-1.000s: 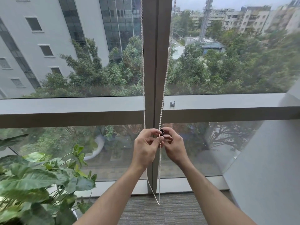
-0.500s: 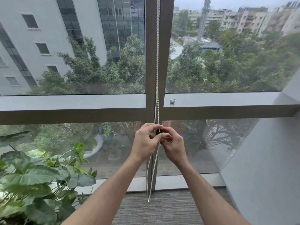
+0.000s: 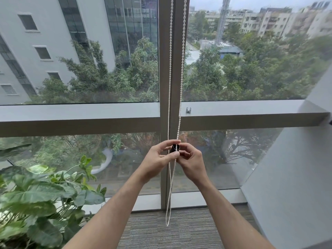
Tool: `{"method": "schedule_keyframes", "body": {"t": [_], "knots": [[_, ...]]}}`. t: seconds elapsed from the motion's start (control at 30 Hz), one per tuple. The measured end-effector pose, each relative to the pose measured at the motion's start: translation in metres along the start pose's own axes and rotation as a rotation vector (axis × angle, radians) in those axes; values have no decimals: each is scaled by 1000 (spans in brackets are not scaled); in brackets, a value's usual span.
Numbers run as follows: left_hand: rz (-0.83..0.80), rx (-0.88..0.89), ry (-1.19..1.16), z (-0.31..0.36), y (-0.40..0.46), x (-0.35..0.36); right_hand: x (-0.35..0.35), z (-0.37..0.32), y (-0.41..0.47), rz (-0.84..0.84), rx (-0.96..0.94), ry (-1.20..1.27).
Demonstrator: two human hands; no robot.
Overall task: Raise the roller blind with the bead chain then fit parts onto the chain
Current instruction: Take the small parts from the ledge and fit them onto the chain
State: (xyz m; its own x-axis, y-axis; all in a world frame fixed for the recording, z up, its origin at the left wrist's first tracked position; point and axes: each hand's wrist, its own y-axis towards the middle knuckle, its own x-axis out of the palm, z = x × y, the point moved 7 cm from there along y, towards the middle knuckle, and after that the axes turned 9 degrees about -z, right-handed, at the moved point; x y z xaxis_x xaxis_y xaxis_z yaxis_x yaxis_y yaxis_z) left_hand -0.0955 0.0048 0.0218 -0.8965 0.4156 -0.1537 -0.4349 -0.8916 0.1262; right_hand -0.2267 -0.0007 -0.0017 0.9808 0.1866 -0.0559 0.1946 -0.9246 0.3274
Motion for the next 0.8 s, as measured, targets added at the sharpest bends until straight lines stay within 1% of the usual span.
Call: {"method": "schedule_keyframes", "body": {"t": [0.27,0.4,0.53,0.6,0.8], "knots": [[-12,62,-222,0,-1,2,0,2,-1,-16,28,0],[-7,69,-212,1,0,3,0,3,-2,-33,37,-1],[23,80,-285,1,2,4,-3,5,-3,-21,41,-19],[41,81,-286,0,5,6,-5,7,-4,-9,31,-36],[89,64,-280,-6,12,4,-12,-2,-2,42,-92,-206]]}}
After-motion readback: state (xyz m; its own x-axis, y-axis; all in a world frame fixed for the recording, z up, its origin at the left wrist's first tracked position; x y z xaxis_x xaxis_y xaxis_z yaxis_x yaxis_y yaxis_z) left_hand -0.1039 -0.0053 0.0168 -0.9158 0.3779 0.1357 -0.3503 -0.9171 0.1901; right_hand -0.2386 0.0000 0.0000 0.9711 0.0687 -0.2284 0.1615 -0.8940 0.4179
